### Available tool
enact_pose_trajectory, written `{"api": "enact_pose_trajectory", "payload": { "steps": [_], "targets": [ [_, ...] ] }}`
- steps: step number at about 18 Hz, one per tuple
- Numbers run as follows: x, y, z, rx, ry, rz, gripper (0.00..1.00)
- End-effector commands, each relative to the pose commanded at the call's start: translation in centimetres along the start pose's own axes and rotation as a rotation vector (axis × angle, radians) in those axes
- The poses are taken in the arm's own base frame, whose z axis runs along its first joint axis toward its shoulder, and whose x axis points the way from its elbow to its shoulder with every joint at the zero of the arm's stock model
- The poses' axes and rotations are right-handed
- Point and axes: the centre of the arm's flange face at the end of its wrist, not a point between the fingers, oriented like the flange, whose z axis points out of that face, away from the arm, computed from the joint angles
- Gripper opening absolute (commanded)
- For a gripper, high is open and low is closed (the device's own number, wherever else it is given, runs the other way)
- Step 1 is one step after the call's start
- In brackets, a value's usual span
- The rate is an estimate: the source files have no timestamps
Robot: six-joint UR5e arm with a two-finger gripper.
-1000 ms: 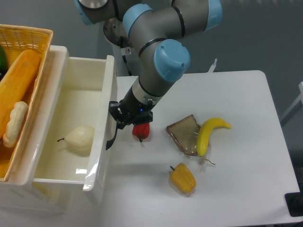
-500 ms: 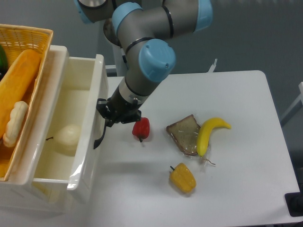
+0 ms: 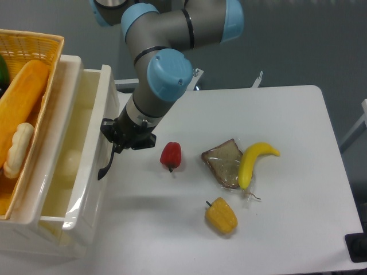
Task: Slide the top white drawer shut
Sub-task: 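Push the drawer front with the gripper into the cabinet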
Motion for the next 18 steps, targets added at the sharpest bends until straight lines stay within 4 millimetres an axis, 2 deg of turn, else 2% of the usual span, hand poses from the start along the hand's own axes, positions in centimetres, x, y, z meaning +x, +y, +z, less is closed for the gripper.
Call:
{"api": "enact_pose_trajectory", "payload": {
  "steps": [6,11,13,18],
  "targets": [
    [1.9,-0.2,0.7,-0.011,0.003,0.030,0.00],
    [2.1,-0.5,0.6,-0.009,0.001,0.024,0.00],
    [2.9,-0.9,1.0,-0.013,-0.001,0.035,0.00],
    [2.6,-1.5,1.3,-0.019,-0.005,0.034,0.00]
  ]
}}
